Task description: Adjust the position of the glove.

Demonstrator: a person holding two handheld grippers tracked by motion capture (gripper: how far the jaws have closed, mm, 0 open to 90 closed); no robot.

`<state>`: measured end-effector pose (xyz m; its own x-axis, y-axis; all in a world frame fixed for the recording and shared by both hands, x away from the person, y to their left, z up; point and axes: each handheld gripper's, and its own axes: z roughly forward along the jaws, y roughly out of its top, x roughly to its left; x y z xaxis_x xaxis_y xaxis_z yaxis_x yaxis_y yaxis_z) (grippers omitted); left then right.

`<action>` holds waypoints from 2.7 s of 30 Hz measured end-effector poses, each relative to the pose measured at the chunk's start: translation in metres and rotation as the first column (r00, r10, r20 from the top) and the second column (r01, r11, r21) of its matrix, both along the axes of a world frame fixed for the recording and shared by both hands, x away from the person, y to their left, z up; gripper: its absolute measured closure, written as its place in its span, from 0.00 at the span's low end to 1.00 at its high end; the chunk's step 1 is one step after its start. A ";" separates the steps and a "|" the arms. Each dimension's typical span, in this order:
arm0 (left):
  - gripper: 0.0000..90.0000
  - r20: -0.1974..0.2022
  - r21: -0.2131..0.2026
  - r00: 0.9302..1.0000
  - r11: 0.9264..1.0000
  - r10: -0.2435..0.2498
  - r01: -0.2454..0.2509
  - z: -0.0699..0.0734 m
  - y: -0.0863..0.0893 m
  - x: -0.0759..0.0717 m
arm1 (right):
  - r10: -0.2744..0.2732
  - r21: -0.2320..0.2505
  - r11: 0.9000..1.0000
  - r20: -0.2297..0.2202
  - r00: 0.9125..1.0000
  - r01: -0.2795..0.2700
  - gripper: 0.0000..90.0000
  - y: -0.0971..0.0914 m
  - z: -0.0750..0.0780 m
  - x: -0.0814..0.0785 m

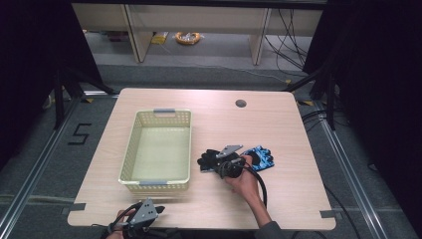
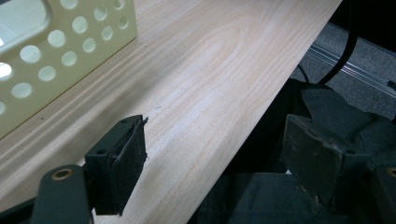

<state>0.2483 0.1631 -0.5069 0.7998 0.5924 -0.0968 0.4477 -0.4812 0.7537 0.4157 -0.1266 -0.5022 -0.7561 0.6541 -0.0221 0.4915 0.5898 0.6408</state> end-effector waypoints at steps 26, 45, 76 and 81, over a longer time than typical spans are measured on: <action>0.25 0.000 -0.013 1.000 1.000 -0.005 0.005 0.001 0.000 -0.001 | -0.016 -0.006 1.000 0.048 0.999 0.016 0.98 -0.005 0.005 0.002; 0.25 -0.019 -0.017 1.000 1.000 0.008 -0.009 0.002 0.000 -0.003 | 0.023 0.118 0.992 0.183 0.983 -0.045 0.98 -0.033 0.071 -0.022; 0.24 0.003 0.003 1.000 1.000 0.015 -0.015 0.001 0.001 -0.001 | 0.142 0.123 0.979 0.159 0.977 -0.162 0.98 -0.042 0.063 -0.089; 0.24 -0.009 -0.007 1.000 1.000 0.008 -0.008 0.002 0.002 -0.002 | 0.158 0.093 0.981 0.125 0.979 -0.170 0.98 -0.040 0.056 -0.098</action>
